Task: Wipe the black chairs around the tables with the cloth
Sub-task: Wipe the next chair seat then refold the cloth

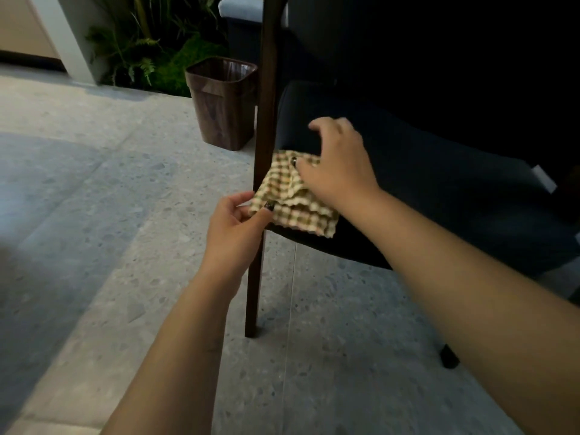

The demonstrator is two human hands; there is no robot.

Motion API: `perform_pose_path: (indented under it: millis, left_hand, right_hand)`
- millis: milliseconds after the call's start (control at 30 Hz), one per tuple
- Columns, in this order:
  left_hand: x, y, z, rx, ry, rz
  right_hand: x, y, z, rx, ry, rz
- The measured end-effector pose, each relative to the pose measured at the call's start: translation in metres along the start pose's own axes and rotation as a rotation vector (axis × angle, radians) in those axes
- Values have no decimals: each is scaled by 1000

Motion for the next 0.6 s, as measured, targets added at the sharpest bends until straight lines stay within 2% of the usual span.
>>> perform_pose_path:
  millis: [33,67,167,300,433,600]
  left_hand:
    - [-1,-1,-1,14,-27,16]
    - [-1,-2,-2,44,-58,30]
    - [-4,-5,-6,136,-162,81]
    - [-7,-9,-13,234,-284,186]
    - [-9,-15,-15,250,-281,245]
    - [-2,-12,-9,138,-154,304]
  right_hand:
    - [7,7,-4,72,-119,23]
    - [14,15,-8,116,-194,-23]
    - [27,44,-7,333,-223,-233]
    - [32,52,-5,510,-285,-205]
    - [35,52,-3,541,-381,-233]
    - [31,47,-1,406,-408,-254]
Point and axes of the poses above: each hand's wrist, its own x-axis away from the middle knuckle, its own y-axis out of the palm, z = x × y, the point moved 3 cm from there along -x, towards the middle knuckle, and after that the axes turned 3 degrees about -x, right-handed, at the moved point
